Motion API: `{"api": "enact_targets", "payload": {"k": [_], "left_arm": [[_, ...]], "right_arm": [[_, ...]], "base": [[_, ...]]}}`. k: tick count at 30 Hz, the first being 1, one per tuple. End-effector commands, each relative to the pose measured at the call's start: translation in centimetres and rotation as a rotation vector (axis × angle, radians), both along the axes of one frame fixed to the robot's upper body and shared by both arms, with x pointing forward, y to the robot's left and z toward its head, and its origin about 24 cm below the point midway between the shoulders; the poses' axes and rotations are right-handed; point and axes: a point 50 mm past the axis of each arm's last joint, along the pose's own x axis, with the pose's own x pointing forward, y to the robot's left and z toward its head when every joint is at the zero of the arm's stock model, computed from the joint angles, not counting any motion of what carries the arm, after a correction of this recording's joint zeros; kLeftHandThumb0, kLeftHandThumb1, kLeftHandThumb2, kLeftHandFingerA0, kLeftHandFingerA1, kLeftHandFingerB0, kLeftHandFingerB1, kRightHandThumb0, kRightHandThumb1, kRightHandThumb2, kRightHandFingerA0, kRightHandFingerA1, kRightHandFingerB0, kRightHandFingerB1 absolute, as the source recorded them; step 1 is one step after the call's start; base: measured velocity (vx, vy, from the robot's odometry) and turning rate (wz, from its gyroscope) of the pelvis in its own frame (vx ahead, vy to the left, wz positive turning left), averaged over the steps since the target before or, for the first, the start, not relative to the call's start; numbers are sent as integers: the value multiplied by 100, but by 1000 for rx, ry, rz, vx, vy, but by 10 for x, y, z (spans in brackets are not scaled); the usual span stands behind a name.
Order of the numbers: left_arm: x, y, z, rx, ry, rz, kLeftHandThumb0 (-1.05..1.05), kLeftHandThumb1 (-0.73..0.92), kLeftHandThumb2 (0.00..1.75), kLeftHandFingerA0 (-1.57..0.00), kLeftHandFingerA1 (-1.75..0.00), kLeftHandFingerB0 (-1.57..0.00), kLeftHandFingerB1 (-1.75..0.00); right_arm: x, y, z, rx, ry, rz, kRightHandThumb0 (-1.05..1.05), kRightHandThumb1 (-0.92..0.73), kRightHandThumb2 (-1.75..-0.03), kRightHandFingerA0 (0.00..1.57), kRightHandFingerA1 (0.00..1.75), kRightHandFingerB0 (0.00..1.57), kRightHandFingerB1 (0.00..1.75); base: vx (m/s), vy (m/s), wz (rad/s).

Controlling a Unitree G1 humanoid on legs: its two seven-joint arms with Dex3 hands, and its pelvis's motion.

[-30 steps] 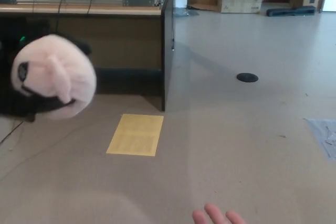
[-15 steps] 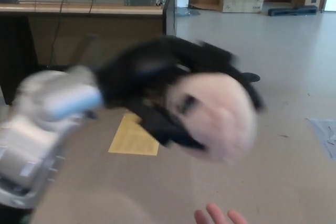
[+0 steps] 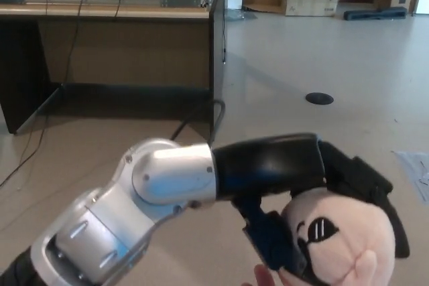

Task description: The robot extends its left hand to pick up an emotional support dumpling from the palm of a person and brings its hand down by its side. Then it extends its arm again to hand the dumpling back to the person.

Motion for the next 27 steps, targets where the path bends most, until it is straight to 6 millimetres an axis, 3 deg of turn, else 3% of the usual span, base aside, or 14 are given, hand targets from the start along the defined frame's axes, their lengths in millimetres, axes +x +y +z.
{"api": "enact_targets", "payload": {"k": [1, 2, 3, 4, 5, 6, 7, 11, 12, 16, 17, 20, 27], "left_arm": [[5, 8, -14, 51, 12, 46, -23, 72, 66, -99, -102, -93, -65], [5, 9, -15, 54, 14, 47, -23, 72, 66, -99, -102, -93, -65], [5, 11, -18, 51, 16, 46, -24, 73, 62, -102, -88, -93, -55], [4, 14, -22, 47, 19, 46, -24, 73, 62, -102, -88, -93, -55], [5, 16, -23, 63, 17, 38, -36, 66, 61, -81, -56, -70, -42], [5, 18, -23, 114, 19, 25, -62, 46, 76, -28, -44, -18, -41], [6, 20, -22, 181, 24, 12, -62, 46, 76, -28, -44, -18, -41], [7, 20, -21, 187, 21, 6, -62, 46, 76, -28, -44, -18, -41], [8, 21, -16, 273, 51, 10, -75, 43, 83, 0, -2, 0, -3], [8, 23, -9, 309, 69, 12, -78, 45, 86, 0, 0, 0, 0], [8, 23, -5, 293, 79, 8, -93, 44, 63, 0, 0, 0, 0], [9, 26, -2, 287, 79, 7, -97, 48, 58, 0, 0, 0, 0], [12, 31, 7, 296, 113, 21, -90, 46, 57, 0, 0, 0, 0]], "right_arm": [[4, -1, 16, -5, -142, 47, -39, -59, -57, 62, 53, 54, 42], [4, -1, 17, 0, -153, 51, -39, -59, -57, 62, 53, 54, 42], [8, 3, 18, 251, -92, 7, -29, -64, -58, 67, 59, 58, 45], [8, 6, 17, 641, -67, -8, -29, -64, -58, 67, 59, 58, 45], [9, 4, 14, 348, -22, 0, -55, -79, -64, 54, 62, 48, 39], [10, -1, 10, 167, -3, -13, -30, -57, -57, 88, 59, 80, 55], [11, -7, 8, 90, 18, -44, -30, -57, -57, 88, 59, 80, 55], [11, -7, 8, 95, 19, -47, -30, -57, -57, 88, 59, 80, 55], [12, -8, 7, 71, 16, -67, -32, -58, -56, 79, 48, 65, 44], [15, -9, 7, 35, 15, -79, -33, -57, -57, 80, 50, 68, 46], [17, -9, 9, 37, 20, -82, -30, -56, -57, 84, 51, 74, 50], [18, -10, 9, 17, 19, -77, -28, -56, -57, 87, 52, 79, 51], [22, -8, 14, 16, 11, -62, -27, -56, -58, 87, 54, 78, 53]], "base": [[0, 0, 0], [0, 0, 0], [0, 0, 0], [0, 0, 0], [0, 0, 0], [0, 0, 0], [0, 0, 0], [0, 0, 0], [0, 0, 0], [0, 0, 0], [0, 0, 0], [0, 0, 0], [0, 0, 0]]}}
